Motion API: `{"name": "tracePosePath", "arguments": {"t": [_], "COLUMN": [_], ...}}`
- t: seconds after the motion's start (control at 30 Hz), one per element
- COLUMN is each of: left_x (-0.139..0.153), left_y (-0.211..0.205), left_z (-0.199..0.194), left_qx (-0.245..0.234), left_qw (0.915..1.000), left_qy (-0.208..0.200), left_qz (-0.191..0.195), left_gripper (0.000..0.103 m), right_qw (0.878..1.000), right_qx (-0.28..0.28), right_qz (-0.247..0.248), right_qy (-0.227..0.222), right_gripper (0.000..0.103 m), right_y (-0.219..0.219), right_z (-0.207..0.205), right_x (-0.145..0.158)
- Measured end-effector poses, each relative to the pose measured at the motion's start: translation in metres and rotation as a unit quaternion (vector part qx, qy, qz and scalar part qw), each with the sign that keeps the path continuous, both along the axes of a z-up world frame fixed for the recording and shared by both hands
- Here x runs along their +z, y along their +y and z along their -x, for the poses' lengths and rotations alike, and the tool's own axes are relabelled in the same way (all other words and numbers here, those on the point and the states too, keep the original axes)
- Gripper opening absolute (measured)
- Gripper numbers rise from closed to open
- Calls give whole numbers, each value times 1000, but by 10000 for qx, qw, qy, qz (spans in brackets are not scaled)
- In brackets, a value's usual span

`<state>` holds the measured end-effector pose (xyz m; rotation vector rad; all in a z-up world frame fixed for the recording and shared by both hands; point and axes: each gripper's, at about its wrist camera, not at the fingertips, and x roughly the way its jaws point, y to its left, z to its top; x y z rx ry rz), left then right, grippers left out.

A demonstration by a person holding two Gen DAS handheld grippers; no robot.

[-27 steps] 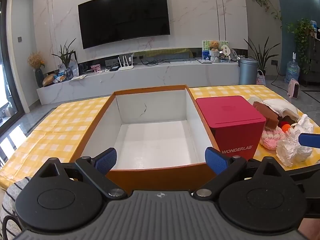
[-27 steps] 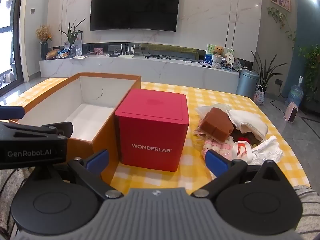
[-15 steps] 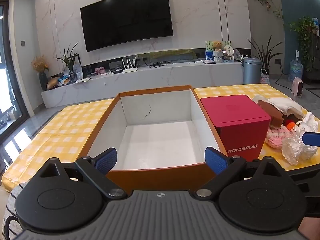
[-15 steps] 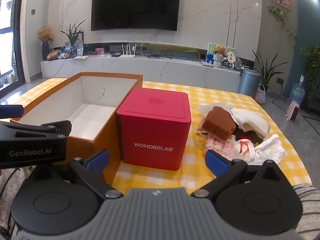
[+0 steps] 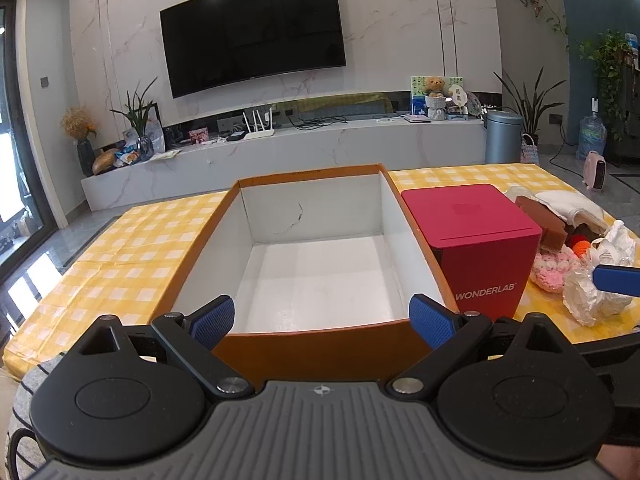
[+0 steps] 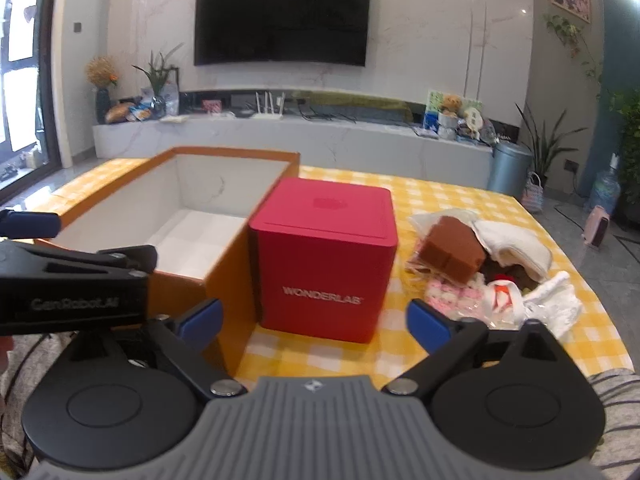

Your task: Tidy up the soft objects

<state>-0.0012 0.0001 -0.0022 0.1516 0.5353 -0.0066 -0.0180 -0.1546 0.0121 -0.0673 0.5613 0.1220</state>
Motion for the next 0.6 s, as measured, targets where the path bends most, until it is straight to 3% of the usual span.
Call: {"name": "tracePosePath", "arguments": {"t": [0.43, 0.6], "left_x": [-1, 3], "left_y": [3, 10], "left_z": [-2, -2], "left_qx": [58, 134], "left_qw": [9999, 9999], "left_qy": [58, 67], "left_qz": [-65, 69], "left_gripper": [103, 103], "right_qw": [9999, 9978], "right_qx": [65, 168], "right_qz": [-124, -640], "right_qy": [31, -48], "right_gripper": [90, 90], "right_y": [4, 0], "right_z": [-2, 0], "right_x": [-5, -11]}}
